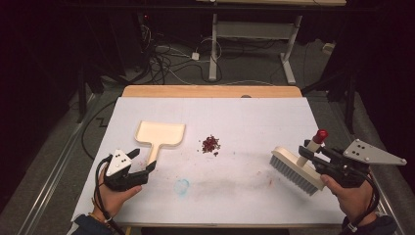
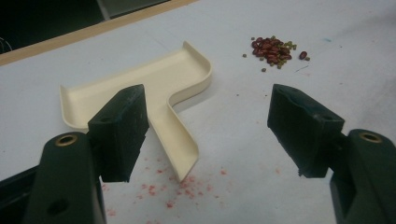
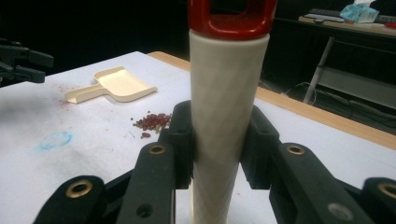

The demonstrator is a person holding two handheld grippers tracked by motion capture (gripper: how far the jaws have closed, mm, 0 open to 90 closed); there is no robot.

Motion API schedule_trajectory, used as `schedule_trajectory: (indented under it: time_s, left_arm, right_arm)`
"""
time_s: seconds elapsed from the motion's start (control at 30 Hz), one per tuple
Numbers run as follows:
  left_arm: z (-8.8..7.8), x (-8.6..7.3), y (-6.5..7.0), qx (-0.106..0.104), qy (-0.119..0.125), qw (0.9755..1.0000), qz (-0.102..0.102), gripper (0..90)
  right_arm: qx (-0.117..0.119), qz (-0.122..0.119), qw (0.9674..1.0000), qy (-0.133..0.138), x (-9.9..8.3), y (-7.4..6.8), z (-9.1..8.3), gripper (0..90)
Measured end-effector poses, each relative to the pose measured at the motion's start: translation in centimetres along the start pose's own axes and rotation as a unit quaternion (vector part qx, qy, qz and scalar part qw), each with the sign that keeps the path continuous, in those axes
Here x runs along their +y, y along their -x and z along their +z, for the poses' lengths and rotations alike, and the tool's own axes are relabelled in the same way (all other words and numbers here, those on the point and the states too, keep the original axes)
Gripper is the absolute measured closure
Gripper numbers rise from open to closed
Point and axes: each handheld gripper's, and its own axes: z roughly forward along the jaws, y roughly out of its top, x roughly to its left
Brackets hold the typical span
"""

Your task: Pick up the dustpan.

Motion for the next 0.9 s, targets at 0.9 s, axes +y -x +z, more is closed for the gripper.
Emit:
schedule_trajectory:
  time_s: [0.9]
  left_arm:
    - [0.2, -1.0, -0.2, 0.008, -0.068, 0.9975, -0.019, 27.2]
  right_arm:
    - [0.015, -0.01, 0.9998, -0.002, 0.6, -0.6, 1.1, 69.9]
